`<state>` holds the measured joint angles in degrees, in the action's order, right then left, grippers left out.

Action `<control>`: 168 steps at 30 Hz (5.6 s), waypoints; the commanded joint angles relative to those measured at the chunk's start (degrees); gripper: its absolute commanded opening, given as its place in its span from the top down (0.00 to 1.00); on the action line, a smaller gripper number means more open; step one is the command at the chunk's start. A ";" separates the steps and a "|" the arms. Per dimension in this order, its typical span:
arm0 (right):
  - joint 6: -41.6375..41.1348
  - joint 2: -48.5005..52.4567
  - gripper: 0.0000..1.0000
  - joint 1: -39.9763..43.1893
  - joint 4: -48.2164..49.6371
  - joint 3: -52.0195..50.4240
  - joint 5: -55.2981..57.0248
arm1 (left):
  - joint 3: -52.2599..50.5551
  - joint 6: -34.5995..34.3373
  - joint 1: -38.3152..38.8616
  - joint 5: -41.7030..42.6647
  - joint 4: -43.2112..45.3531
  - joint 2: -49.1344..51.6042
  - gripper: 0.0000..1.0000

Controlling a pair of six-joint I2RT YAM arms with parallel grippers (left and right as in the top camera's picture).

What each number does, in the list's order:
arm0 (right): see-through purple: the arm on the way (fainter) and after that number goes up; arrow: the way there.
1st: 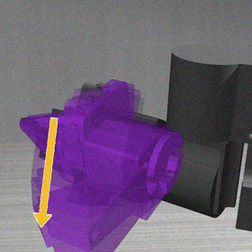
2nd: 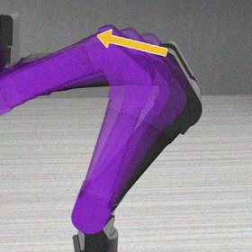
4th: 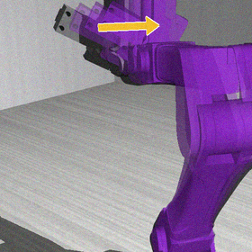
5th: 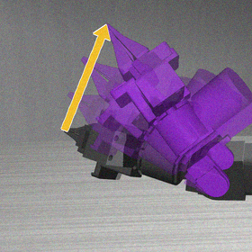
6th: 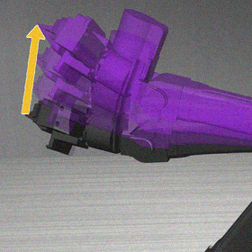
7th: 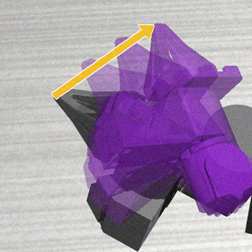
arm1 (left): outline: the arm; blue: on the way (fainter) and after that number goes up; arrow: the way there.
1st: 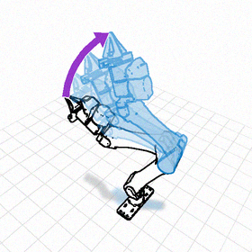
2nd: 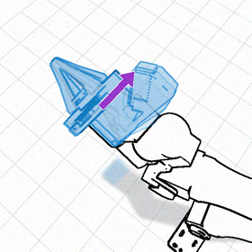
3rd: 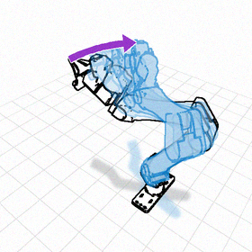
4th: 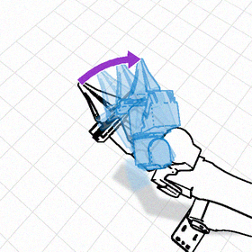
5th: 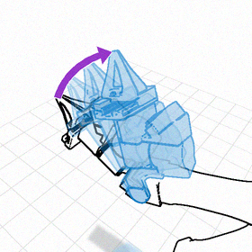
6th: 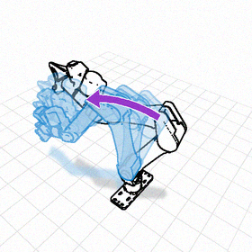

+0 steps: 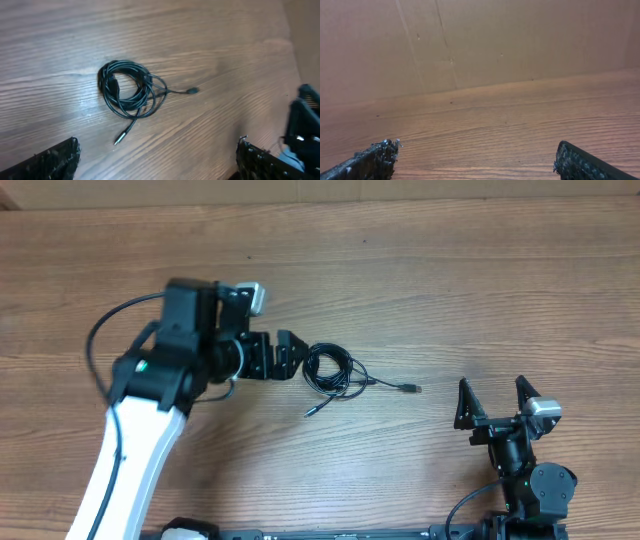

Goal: Untangle cables

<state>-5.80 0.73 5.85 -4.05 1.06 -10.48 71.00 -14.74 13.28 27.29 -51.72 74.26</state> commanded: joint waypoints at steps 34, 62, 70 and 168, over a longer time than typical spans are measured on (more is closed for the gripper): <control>-0.13 -0.57 0.00 -0.44 0.31 -0.61 0.35 | 1.11 55.04 12.28 -13.20 32.33 43.28 0.50; -0.13 -0.57 0.00 -0.44 0.33 -0.61 0.35 | 1.16 -22.23 12.24 -14.80 0.24 16.72 0.96; -0.11 -0.57 0.00 -0.44 0.31 -0.61 0.35 | 1.16 -19.43 12.26 -14.86 -2.47 16.74 0.96; -56.70 43.50 0.96 -24.63 34.80 11.69 -45.16 | 1.09 -8.92 24.57 -38.12 3.54 16.92 0.96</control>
<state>-64.62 44.60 -18.48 29.78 11.68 -52.18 71.72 -15.05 37.91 -2.63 -48.16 91.61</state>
